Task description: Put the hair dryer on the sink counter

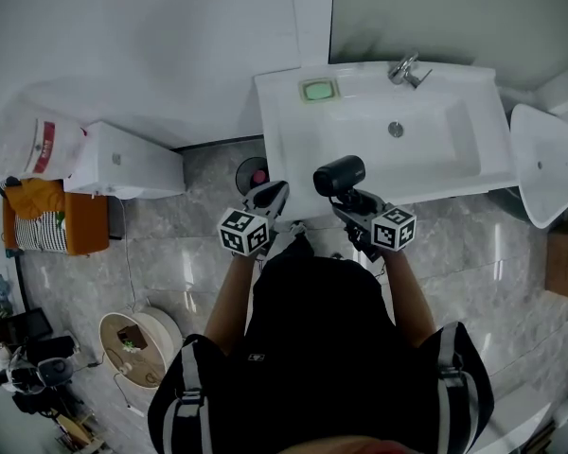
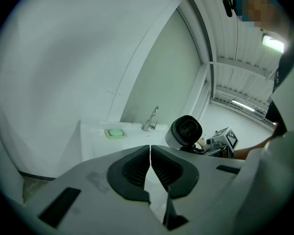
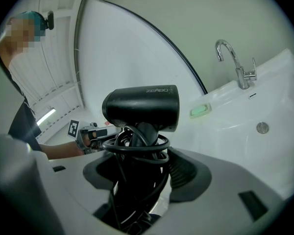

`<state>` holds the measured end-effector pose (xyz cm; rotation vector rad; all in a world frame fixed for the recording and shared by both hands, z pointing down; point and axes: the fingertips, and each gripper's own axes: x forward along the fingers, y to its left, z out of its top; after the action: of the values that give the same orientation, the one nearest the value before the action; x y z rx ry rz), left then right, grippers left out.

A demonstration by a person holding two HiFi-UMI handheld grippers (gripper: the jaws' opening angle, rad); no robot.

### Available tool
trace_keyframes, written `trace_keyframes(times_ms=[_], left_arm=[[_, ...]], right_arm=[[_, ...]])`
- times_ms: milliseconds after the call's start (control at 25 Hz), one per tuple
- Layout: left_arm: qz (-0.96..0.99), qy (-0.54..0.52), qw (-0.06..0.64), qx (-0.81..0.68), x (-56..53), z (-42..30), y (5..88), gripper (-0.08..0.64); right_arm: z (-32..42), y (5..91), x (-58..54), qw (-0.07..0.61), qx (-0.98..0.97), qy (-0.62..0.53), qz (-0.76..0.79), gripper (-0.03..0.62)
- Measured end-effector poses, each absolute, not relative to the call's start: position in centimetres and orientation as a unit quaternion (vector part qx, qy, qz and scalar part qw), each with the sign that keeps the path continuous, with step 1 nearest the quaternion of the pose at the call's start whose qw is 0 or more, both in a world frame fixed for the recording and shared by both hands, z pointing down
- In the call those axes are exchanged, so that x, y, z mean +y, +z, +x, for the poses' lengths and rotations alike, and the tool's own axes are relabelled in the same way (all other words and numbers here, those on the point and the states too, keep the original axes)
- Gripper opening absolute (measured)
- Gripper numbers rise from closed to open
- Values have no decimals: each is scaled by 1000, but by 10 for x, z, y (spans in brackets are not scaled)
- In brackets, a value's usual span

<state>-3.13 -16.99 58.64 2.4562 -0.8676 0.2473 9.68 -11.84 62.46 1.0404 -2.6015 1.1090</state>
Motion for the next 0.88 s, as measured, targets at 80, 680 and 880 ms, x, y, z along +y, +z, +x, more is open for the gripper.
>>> trace_keyframes(times_ms=[80,680,880], left_arm=[[907,93,261,-317,-175,-32,589,20],[910,97,269,-300,-207,-57,601,20],[912,99,272,-290,-221,-67,608,20]], right_arm=[[95,626,-123,63,-859,371,348,324],[67,652,-158,62,-834,401,373,324],[58,668,-178,67,-815,411,404,324]])
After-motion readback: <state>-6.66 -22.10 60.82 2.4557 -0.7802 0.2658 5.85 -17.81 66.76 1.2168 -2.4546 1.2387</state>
